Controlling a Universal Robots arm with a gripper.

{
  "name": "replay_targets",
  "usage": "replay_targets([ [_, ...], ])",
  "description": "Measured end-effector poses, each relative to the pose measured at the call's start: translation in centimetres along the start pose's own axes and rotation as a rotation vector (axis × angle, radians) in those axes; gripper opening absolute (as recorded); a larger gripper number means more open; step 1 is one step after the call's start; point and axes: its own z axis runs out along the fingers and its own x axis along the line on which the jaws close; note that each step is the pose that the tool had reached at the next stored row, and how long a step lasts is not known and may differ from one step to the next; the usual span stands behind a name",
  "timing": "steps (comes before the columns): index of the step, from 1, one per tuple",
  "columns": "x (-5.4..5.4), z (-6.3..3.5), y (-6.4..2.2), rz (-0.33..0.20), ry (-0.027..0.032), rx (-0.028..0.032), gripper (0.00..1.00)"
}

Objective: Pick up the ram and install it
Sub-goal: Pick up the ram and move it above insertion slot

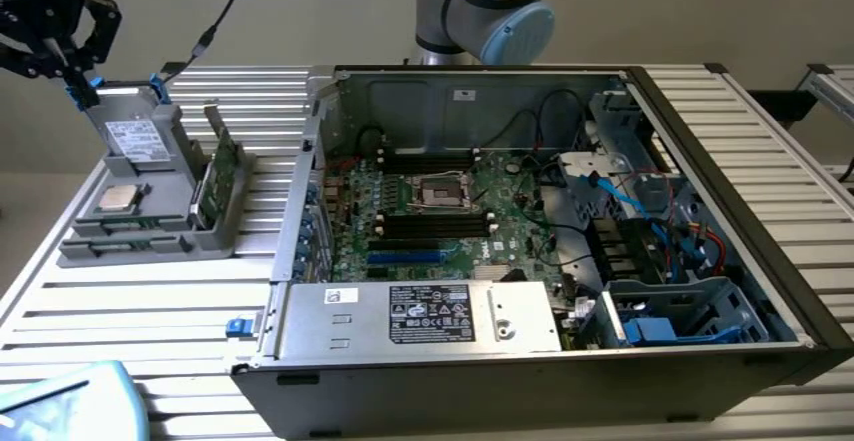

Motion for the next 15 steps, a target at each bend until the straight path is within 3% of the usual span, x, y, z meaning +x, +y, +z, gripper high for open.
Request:
replay_targets([
  [6,0.0,0.72,-0.06,-0.110,0.0055,0.0006,0.11],
  [9,0.0,1.37,-0.09,-0.201,0.0104,0.0016,0.11],
  [15,0.0,1.89,-0.11,-0.309,0.0164,0.0030,0.11],
])
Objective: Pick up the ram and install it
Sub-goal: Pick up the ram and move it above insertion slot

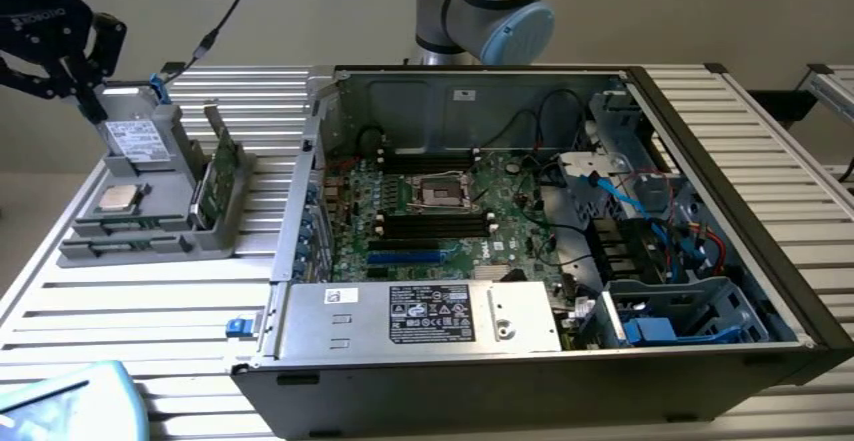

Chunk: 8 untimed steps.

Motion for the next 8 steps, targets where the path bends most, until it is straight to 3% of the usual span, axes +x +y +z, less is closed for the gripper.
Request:
replay_targets([
  [8,0.00,0.45,-0.02,-0.147,0.0082,0.0019,0.11],
])
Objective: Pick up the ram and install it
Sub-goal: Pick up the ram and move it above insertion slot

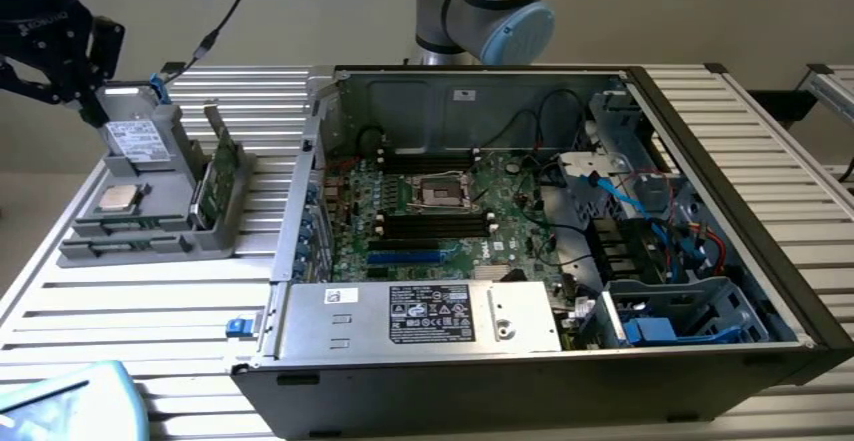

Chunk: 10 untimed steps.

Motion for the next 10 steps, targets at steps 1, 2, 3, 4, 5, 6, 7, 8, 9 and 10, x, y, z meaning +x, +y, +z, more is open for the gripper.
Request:
replay_targets([
  [1,0.00,0.05,0.00,-0.017,0.0010,0.0002,0.11],
  [2,0.00,0.10,-0.01,-0.036,0.0021,0.0004,0.11],
  [3,0.00,0.14,-0.01,-0.054,0.0031,0.0006,0.11],
  [4,0.00,0.17,-0.01,-0.072,0.0041,0.0009,0.11],
  [5,0.00,0.20,-0.01,-0.090,0.0051,0.0011,0.11],
  [6,0.00,0.22,-0.01,-0.108,0.0061,0.0013,0.11],
  [7,0.00,0.25,-0.02,-0.127,0.0071,0.0016,0.11],
  [8,0.00,0.27,-0.02,-0.144,0.0081,0.0018,0.11],
  [9,-0.01,0.29,-0.02,-0.163,0.0091,0.0020,0.11],
  [10,-0.01,0.31,-0.02,-0.182,0.0102,0.0023,0.11],
])
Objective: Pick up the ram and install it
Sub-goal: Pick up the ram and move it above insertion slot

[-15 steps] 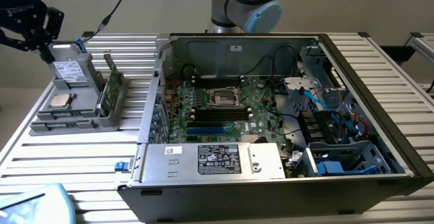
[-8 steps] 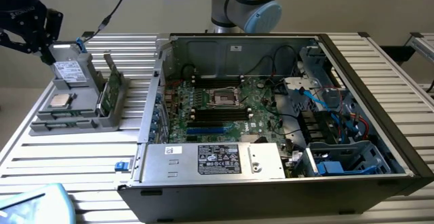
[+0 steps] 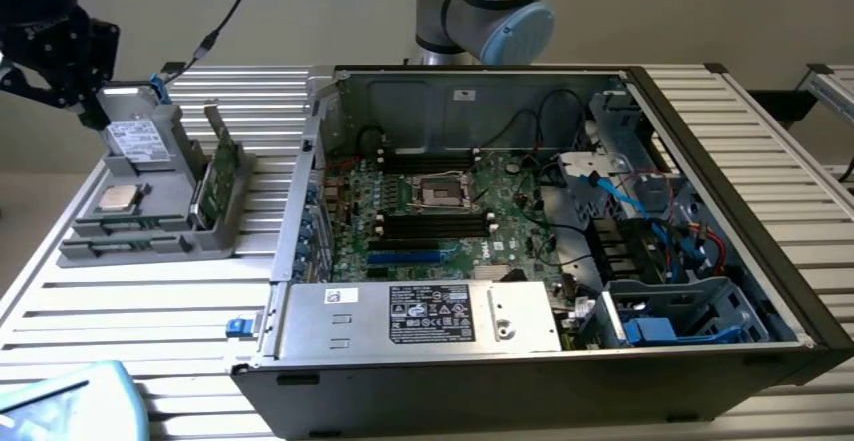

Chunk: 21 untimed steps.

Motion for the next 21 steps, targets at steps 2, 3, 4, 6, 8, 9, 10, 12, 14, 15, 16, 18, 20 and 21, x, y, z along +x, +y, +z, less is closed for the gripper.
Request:
replay_targets([
  [2,0.00,0.03,0.00,-0.036,0.0021,0.0003,0.11],
  [3,0.00,0.04,0.00,-0.054,0.0031,0.0006,0.11],
  [4,0.00,0.05,0.00,-0.072,0.0041,0.0008,0.11],
  [6,0.00,0.07,0.00,-0.108,0.0061,0.0012,0.11],
  [8,0.00,0.10,0.00,-0.144,0.0082,0.0015,0.11],
  [9,0.00,0.11,0.00,-0.162,0.0093,0.0015,0.11],
  [10,0.00,0.13,0.00,-0.180,0.0104,0.0016,0.11],
  [12,0.00,0.16,0.00,-0.218,0.0127,0.0017,0.11],
  [14,0.00,0.19,0.00,-0.254,0.0148,0.0018,0.11],
  [15,0.00,0.21,0.00,-0.272,0.0159,0.0018,0.11],
  [16,0.01,0.24,0.00,-0.289,0.0170,0.0018,0.11],
  [18,0.01,0.29,0.01,-0.326,0.0192,0.0015,0.11],
  [20,0.01,0.33,0.01,-0.362,0.0215,0.0009,0.11],
  [21,0.01,0.35,0.01,-0.381,0.0228,0.0005,0.11],
])
